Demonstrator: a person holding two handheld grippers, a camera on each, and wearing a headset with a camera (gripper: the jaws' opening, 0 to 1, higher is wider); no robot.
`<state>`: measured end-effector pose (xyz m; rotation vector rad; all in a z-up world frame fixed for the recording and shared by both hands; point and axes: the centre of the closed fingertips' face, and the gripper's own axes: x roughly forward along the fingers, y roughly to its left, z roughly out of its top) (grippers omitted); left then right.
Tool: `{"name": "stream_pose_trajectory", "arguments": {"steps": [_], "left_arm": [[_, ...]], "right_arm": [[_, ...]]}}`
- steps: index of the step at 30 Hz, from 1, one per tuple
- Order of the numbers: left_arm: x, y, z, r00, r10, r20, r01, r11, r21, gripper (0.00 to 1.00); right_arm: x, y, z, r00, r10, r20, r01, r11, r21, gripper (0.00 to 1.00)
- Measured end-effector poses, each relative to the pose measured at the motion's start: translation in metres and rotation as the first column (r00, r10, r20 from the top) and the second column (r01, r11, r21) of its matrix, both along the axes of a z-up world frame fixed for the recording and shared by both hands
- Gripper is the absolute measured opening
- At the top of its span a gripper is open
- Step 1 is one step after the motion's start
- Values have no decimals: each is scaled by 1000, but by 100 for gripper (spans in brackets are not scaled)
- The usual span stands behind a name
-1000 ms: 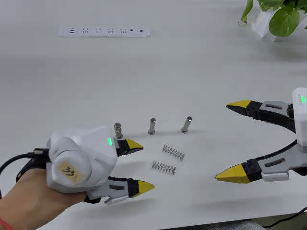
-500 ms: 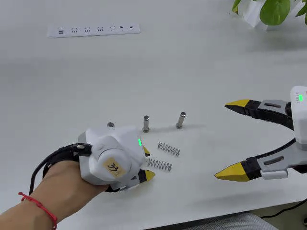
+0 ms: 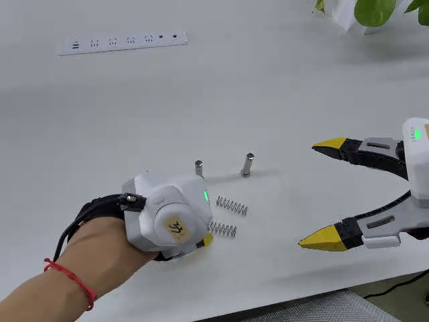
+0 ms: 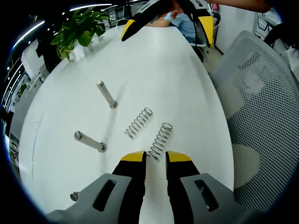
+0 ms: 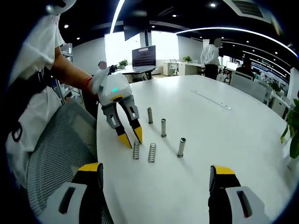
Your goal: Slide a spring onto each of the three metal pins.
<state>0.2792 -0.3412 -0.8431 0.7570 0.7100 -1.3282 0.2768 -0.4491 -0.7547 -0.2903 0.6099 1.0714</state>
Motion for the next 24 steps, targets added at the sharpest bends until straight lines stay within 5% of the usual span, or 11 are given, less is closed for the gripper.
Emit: {"name": "stream_pose_trajectory", "arguments": {"steps": [17, 24], "left_arm": [[-2, -1, -3, 1000, -19, -1, 19, 1000, 18, 8], [-5, 0, -3, 999, 13, -47, -12, 1000, 13, 8]], "right_arm": [[-2, -1, -2, 1000, -16, -2, 16, 1000, 3, 93], [-2, 1, -2, 1000, -17, -2, 17, 1000, 7, 92]]}}
